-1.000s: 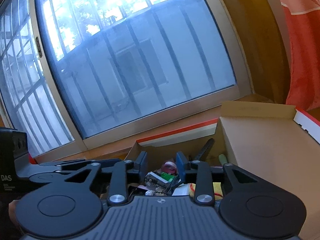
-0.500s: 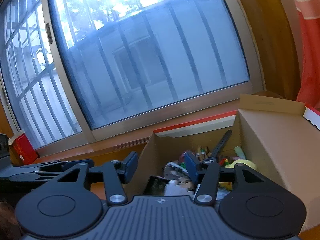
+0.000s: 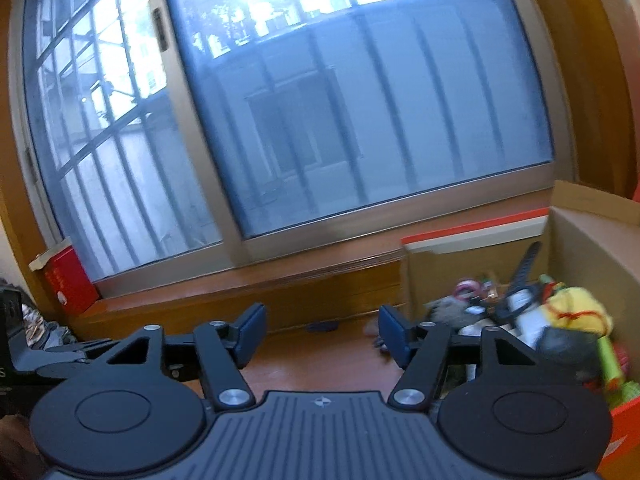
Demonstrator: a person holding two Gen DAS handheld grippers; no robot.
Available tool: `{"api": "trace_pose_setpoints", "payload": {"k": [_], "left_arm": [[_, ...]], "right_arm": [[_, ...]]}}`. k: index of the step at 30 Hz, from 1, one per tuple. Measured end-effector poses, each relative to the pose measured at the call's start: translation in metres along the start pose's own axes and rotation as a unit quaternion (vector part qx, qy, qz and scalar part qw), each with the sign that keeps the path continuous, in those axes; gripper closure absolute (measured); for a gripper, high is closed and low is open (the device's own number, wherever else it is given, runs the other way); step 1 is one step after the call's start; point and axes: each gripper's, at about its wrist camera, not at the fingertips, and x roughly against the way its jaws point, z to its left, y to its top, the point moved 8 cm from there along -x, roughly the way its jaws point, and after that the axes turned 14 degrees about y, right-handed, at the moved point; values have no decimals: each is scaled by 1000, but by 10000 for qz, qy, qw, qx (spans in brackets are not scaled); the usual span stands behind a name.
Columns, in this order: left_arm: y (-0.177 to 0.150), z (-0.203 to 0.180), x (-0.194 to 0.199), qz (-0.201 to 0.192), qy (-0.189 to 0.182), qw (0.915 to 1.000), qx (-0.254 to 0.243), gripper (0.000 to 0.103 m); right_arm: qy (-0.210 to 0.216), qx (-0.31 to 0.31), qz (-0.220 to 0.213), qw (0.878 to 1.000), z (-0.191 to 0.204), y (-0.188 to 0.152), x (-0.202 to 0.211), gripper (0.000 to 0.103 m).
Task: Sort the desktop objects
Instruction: 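Move both open tools back over the grey metal plates on the desk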
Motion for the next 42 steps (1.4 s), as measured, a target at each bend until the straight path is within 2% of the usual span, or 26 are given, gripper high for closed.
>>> {"api": "trace_pose_setpoints", "payload": {"k": [6, 11, 15, 17, 21, 27, 29, 32, 34, 36, 42], "left_arm": [[-32, 68, 5, 213, 468, 9984, 226, 13], [-47, 112, 1, 406, 867, 9937, 583, 13], [-55, 139, -6, 559, 1282, 9871, 786, 13], [-56, 149, -7, 671, 1448, 9840, 785, 13], [-57, 165, -10, 630, 1830, 9789, 652, 10], [-54, 180, -38, 844, 1834, 9768, 707, 8], [-53, 184, -55, 900, 1829, 9767, 670, 8], [-50, 190, -78, 921, 1863, 9773, 403, 8], [-48, 194, -93, 934, 1884, 9774, 224, 8], [-46, 199, -108, 942, 1903, 9772, 54, 8], [-45, 219, -140, 945, 1894, 9773, 29, 8]], "right_arm": [[207, 138, 232, 9994, 56, -29, -30, 34], [567, 283, 773, 9950, 93, -50, -63, 34], [870, 637, 1146, 9875, 113, -64, -91, 31], [921, 795, 1320, 9838, 118, -71, -106, 31], [1106, 1014, 1606, 9755, 124, -90, -138, 26], [1115, 982, 2113, 9661, 123, -117, -180, 26], [1089, 1082, 2127, 9650, 121, -120, -189, 26], [860, 1115, 2163, 9661, 119, -121, -203, 41], [814, 1045, 2275, 9647, 116, -124, -213, 70], [855, 985, 2427, 9613, 115, -125, -223, 84], [1284, 734, 2704, 9513, 123, -128, -270, 85]]}}
